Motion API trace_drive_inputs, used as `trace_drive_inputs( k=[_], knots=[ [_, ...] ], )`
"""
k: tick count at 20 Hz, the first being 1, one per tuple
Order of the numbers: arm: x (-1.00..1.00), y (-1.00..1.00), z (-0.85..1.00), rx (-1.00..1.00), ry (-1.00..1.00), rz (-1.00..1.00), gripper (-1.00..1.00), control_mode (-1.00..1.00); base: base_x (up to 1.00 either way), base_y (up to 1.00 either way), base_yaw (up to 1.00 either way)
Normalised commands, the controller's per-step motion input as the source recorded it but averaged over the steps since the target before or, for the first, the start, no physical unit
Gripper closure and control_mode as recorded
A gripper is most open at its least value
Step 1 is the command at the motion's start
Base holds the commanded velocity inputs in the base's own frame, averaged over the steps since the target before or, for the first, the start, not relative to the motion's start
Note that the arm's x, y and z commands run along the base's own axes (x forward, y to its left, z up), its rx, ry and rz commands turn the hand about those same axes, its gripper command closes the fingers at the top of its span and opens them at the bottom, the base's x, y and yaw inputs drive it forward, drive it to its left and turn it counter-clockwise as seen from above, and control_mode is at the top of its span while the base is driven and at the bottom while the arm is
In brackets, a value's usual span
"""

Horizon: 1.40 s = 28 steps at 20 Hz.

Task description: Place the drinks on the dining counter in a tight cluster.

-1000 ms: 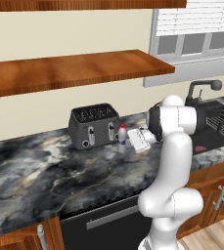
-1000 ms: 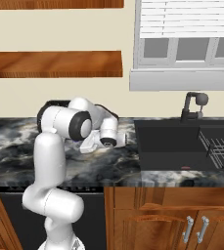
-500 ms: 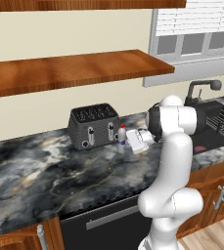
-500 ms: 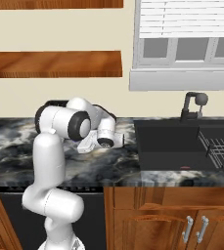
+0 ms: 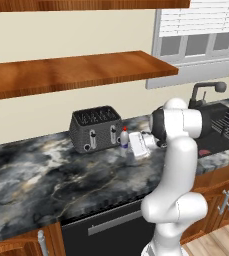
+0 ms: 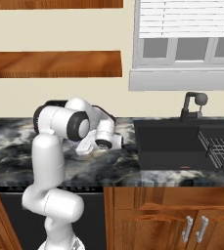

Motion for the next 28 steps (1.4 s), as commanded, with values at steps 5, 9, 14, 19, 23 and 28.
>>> trace_drive_inputs(
  k=[5,9,14,19,23,28],
  knots=[
    [-0.05,0.28,0.04,0.00,-0.11,0.00,-1.00,-1.00,0.00,0.00,0.00],
    [0.13,0.11,0.00,0.00,0.00,-0.01,-1.00,-1.00,0.00,0.00,0.00],
    [0.25,0.10,0.00,0.00,0.00,-0.07,-1.00,-1.00,0.00,0.00,0.00],
    [0.00,0.00,0.00,0.00,0.00,0.00,-1.00,-1.00,0.00,0.00,0.00],
    [-0.01,0.00,0.00,0.00,0.00,0.00,1.00,-1.00,0.00,0.00,0.00],
    [-0.27,0.00,0.02,0.00,0.00,-0.01,1.00,-1.00,0.00,0.00,0.00]
  ],
)
